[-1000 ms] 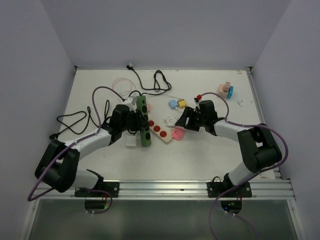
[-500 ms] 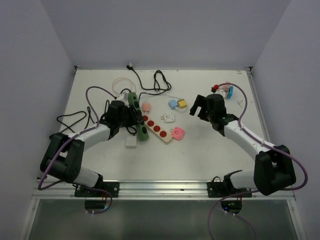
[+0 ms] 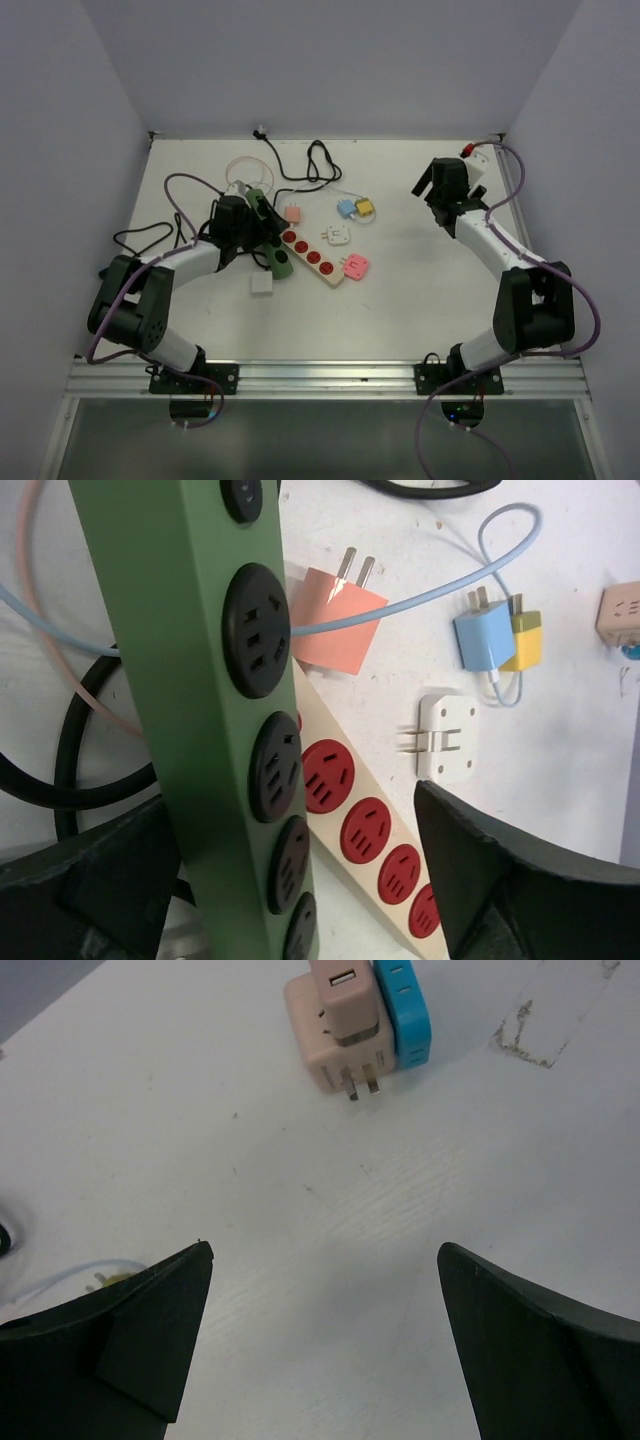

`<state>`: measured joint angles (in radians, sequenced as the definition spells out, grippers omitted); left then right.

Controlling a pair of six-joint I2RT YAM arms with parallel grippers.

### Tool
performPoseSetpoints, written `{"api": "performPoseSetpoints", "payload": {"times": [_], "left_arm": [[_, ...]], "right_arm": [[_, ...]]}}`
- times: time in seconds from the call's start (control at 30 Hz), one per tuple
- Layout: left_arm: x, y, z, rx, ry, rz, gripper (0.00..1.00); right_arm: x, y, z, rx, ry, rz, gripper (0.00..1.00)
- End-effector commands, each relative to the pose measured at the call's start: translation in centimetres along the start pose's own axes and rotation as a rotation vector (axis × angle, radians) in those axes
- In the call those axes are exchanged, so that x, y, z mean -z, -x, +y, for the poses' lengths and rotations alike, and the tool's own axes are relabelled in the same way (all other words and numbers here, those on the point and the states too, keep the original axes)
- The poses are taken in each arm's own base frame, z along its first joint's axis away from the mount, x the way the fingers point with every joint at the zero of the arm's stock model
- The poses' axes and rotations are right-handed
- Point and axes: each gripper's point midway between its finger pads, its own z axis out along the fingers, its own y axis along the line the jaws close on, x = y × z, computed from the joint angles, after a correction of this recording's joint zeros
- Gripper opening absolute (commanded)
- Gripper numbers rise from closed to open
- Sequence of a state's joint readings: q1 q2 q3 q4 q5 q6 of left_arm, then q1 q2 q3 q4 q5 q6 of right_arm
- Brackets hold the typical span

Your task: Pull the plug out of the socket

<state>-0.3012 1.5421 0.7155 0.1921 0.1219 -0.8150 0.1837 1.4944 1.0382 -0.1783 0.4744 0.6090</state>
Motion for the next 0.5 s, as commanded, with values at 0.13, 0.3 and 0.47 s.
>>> {"api": "performPoseSetpoints", "payload": {"times": [0.13,0.3,0.47], "left_arm": [[4.4,6.4,-4.6,-0.087,-0.074,-0.18,0.99],[7.9,7.9,-5.8,-0.17,-0.062,-0.211,1.0],[11.2,8.9,-6.4,-0.234,-0.069,-0.274,1.0]], "right_arm": [[-5.3,4.2,0.0,0.066,-0.148,-0.102,0.99],[-8.9,5.5,0.0,0.16,-0.225,-0.122,0.97],[-11.2,7.0,0.4,0.177,-0.248,-0.135,0.93]]}}
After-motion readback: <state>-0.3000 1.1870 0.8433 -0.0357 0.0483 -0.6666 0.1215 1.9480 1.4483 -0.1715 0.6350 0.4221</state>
